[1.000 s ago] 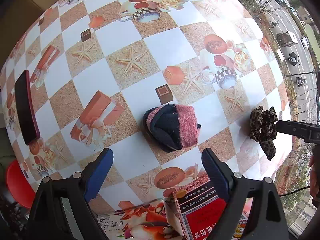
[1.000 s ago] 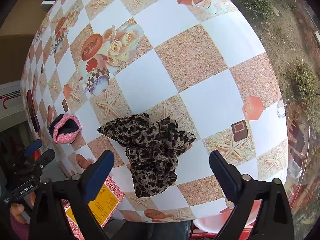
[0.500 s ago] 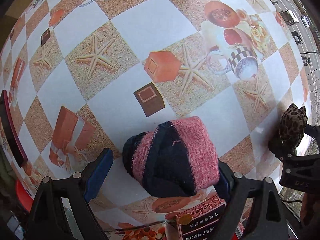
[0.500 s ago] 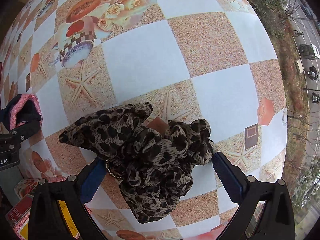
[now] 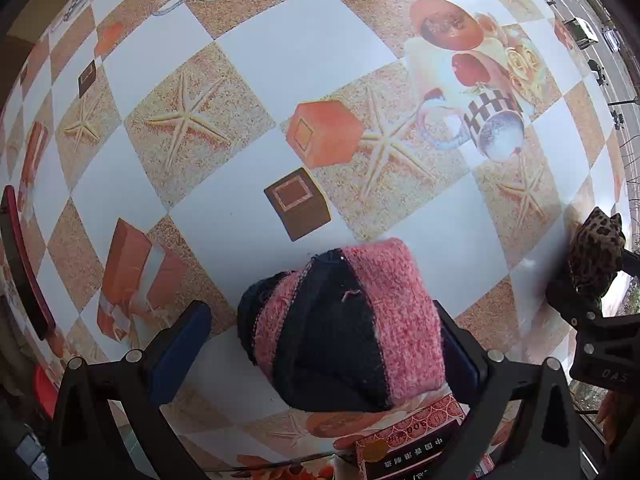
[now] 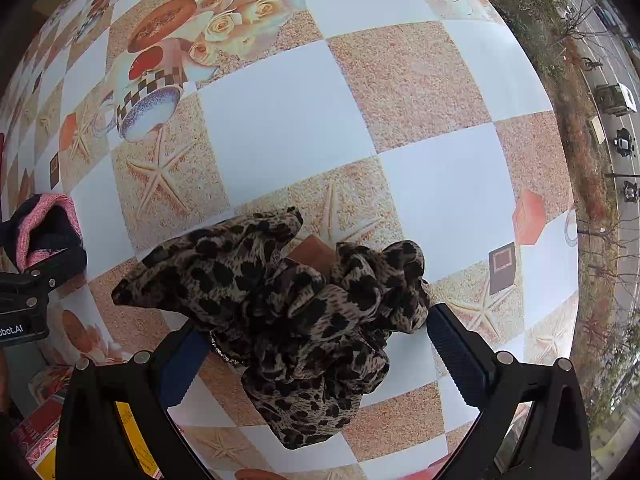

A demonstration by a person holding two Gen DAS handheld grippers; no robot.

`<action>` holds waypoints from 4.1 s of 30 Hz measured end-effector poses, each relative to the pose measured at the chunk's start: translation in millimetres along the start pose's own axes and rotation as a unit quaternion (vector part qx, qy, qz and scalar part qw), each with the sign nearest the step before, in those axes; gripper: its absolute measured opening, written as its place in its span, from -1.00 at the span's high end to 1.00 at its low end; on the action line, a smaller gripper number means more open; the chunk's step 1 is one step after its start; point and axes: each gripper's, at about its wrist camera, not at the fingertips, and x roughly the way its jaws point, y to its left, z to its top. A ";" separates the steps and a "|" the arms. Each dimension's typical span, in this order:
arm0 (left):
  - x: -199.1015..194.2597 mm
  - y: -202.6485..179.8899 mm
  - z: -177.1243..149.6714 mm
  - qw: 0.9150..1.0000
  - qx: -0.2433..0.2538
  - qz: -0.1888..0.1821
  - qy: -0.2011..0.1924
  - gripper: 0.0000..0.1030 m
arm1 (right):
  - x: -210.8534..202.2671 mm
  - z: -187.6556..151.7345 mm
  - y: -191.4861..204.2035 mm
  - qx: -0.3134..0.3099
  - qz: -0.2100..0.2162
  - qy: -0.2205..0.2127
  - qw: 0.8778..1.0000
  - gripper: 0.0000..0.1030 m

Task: Organize soft objects
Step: 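Grasp the leopard-print scarf with the right tool while the left tool grasps the pink-and-black knit hat, then carry the leopard-print scarf with the right tool over the box while the left tool carries the knit hat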

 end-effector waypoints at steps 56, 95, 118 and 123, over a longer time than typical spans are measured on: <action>-165.7 64.0 -297.3 0.962 -0.157 0.036 -0.219 0.20 | -215.8 -150.9 131.6 -0.052 0.129 -0.193 0.971 0.21; -157.9 85.2 -384.4 0.954 -0.200 0.037 -0.221 0.19 | -197.3 -225.9 233.2 -0.180 0.135 -0.159 0.961 0.21; -157.0 99.7 -405.2 0.948 -0.222 0.029 -0.228 0.18 | -195.2 -239.8 254.6 -0.204 0.122 -0.156 0.959 0.21; -156.8 103.3 -409.1 0.946 -0.229 0.026 -0.229 0.18 | -196.0 -242.0 260.9 -0.212 0.119 -0.156 0.957 0.21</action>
